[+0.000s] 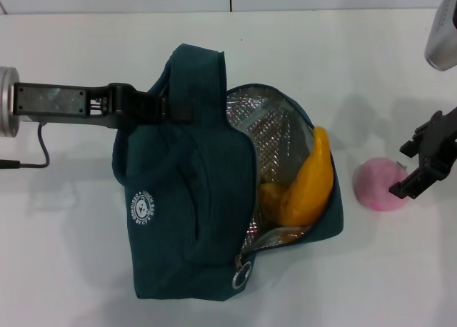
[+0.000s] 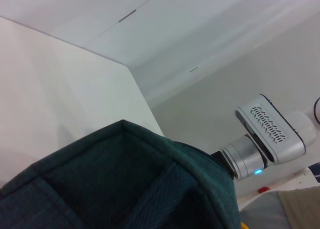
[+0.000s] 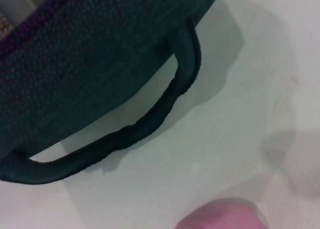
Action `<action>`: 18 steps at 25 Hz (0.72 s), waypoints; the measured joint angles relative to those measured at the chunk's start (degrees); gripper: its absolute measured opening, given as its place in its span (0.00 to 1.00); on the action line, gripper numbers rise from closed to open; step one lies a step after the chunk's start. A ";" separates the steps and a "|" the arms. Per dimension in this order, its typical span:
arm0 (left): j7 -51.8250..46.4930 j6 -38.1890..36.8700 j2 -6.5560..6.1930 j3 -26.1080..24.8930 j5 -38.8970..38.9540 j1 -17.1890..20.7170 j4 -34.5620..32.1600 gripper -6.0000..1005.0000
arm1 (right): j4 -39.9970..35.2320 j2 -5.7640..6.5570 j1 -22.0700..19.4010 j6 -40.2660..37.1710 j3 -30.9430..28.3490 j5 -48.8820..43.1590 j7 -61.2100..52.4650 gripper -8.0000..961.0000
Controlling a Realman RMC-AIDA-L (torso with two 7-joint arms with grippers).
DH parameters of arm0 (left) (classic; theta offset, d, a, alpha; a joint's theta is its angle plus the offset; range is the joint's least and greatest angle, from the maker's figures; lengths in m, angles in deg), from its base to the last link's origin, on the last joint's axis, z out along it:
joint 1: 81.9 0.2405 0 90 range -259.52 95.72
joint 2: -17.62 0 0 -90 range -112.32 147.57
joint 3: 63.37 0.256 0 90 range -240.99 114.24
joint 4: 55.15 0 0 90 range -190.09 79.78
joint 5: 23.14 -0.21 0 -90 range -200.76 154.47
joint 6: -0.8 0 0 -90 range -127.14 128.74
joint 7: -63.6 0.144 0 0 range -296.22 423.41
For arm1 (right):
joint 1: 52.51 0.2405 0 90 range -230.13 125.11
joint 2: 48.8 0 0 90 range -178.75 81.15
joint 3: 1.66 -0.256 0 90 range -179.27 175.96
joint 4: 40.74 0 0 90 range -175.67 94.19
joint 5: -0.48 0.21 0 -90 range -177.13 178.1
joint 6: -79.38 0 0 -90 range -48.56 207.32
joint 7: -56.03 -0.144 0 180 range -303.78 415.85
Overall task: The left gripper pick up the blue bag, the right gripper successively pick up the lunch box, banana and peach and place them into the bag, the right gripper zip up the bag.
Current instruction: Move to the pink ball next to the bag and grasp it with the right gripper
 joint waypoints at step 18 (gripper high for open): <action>-1.31 0.00 0.41 0.00 -0.10 0.05 0.00 0.05 | 4.09 -0.22 0.10 2.67 0.90 1.68 0.57 0.80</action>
